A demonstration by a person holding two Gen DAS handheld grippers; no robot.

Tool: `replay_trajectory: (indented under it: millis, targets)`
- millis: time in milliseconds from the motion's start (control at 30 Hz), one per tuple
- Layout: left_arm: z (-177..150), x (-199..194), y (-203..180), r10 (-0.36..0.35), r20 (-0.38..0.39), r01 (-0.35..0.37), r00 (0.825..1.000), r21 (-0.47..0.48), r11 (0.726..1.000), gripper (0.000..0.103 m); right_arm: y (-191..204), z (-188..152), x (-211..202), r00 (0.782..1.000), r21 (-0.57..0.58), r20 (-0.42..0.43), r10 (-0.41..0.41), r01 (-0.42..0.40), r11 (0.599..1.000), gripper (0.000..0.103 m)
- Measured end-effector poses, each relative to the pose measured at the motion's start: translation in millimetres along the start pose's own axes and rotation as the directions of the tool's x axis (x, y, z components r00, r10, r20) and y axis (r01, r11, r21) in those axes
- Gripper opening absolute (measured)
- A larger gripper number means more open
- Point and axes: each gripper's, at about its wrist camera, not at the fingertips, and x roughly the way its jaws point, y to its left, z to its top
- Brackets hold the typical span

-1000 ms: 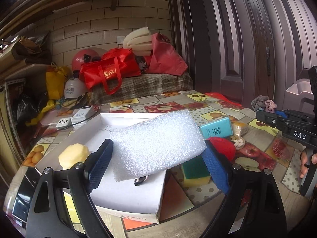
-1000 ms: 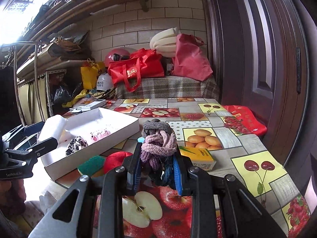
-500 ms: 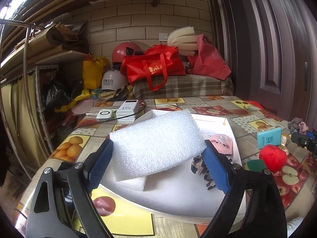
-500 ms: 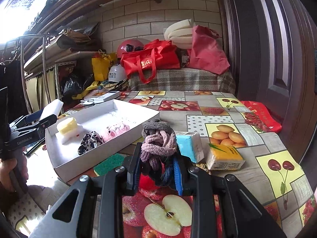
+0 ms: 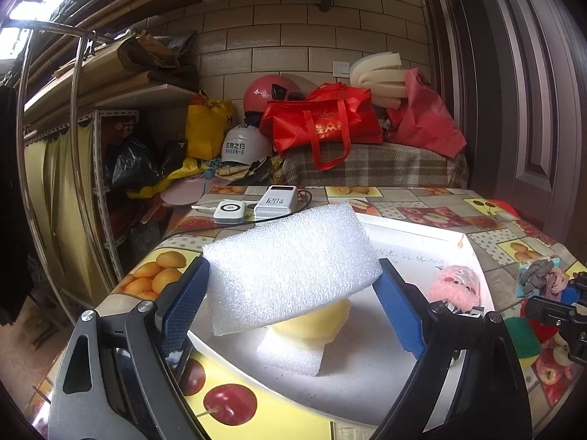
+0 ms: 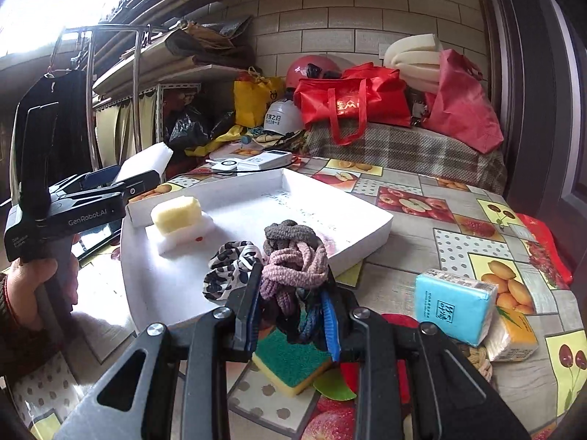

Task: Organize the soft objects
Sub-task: 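Carry both into the box, open the right tool to drop the yarn while lowering the foam onto the sponge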

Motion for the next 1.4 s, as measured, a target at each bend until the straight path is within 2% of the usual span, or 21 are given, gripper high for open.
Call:
replay_trajectory:
  millis: [133, 333, 500, 600, 733, 867, 967, 1033, 1133, 1300, 1400]
  targets:
    - [2, 8, 0, 0.016, 0.011, -0.016, 1.000, -0.001, 1.000, 0.091, 18, 5, 16, 0.996, -0.040, -0.029, 0.081, -0.082, 0.996, 0.028]
    - [7, 24, 1, 0.023, 0.005, -0.023, 1.000, -0.029, 0.999, 0.091, 52, 12, 33, 0.986, -0.113, -0.049, 0.161, -0.165, 0.980, 0.028]
    - [10, 36, -4, -0.030, -0.012, 0.030, 0.999, -0.026, 0.999, 0.091, 77, 16, 62, 0.965, -0.153, -0.163, 0.205, -0.230, 0.961, 0.028]
    - [12, 42, -7, -0.062, -0.026, 0.061, 0.998, -0.019, 0.998, 0.091, 81, 13, 76, 0.957, -0.164, -0.233, 0.173, -0.214, 0.963, 0.028]
    - [15, 51, -9, -0.093, -0.046, 0.092, 0.995, -0.024, 0.995, 0.091, 66, 13, 86, 0.953, -0.100, -0.270, 0.136, -0.168, 0.981, 0.028]
    - [16, 54, -9, -0.101, -0.051, 0.100, 0.994, -0.030, 0.995, 0.091, 44, 20, 86, 0.977, -0.010, -0.211, 0.023, -0.025, 1.000, 0.028]
    - [16, 54, -11, -0.101, -0.052, 0.100, 0.994, -0.021, 0.995, 0.091, 27, 24, 82, 0.987, 0.077, -0.163, -0.004, 0.017, 0.997, 0.028]
    - [16, 55, -13, -0.098, -0.051, 0.097, 0.994, -0.016, 0.995, 0.091, 25, 24, 78, 0.990, 0.092, -0.142, 0.014, -0.001, 0.996, 0.028]
    - [17, 58, -16, -0.094, -0.053, 0.094, 0.994, -0.011, 0.996, 0.091, 35, 27, 74, 0.994, 0.055, -0.111, 0.023, -0.017, 0.998, 0.028]
    - [17, 59, -15, -0.092, -0.053, 0.091, 0.994, -0.015, 0.996, 0.091, 49, 31, 76, 0.996, -0.005, -0.093, 0.007, -0.008, 1.000, 0.029]
    - [17, 60, -15, -0.084, -0.054, 0.083, 0.995, -0.014, 0.996, 0.092, 47, 31, 75, 0.997, 0.002, -0.083, 0.005, -0.005, 1.000, 0.029]
